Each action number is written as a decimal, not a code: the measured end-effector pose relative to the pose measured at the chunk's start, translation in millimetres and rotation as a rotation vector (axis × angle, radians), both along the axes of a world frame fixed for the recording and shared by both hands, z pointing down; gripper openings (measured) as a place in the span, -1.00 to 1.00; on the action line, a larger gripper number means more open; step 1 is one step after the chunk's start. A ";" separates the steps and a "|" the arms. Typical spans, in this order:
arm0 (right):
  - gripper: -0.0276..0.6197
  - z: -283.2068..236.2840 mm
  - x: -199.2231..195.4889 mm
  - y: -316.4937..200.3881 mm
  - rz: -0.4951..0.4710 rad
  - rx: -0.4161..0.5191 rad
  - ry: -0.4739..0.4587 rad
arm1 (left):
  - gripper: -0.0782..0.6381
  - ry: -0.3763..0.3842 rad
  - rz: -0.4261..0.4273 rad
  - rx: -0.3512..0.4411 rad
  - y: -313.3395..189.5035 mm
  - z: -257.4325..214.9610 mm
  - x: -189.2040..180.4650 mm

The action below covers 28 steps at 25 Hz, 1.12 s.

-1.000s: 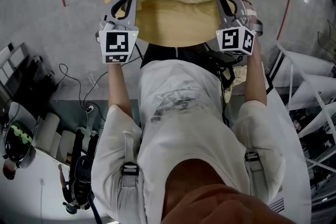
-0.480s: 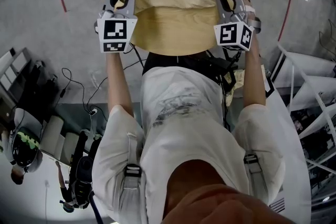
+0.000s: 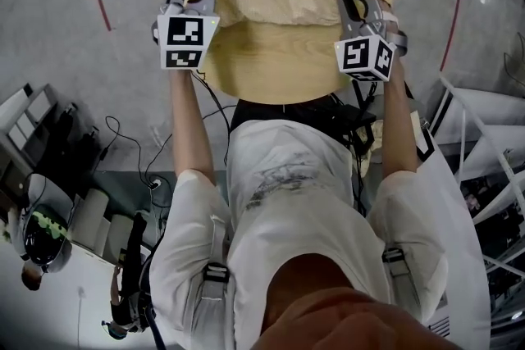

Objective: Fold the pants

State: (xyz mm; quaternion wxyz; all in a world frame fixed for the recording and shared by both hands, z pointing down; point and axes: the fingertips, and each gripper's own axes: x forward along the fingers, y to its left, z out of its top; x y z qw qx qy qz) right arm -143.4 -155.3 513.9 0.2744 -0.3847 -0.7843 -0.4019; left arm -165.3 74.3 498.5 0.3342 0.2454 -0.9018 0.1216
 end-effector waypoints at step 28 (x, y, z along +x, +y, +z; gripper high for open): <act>-0.83 49.1 -42.7 6.5 0.089 0.084 0.012 | -0.67 0.084 0.049 -0.014 2.7 81.3 -81.8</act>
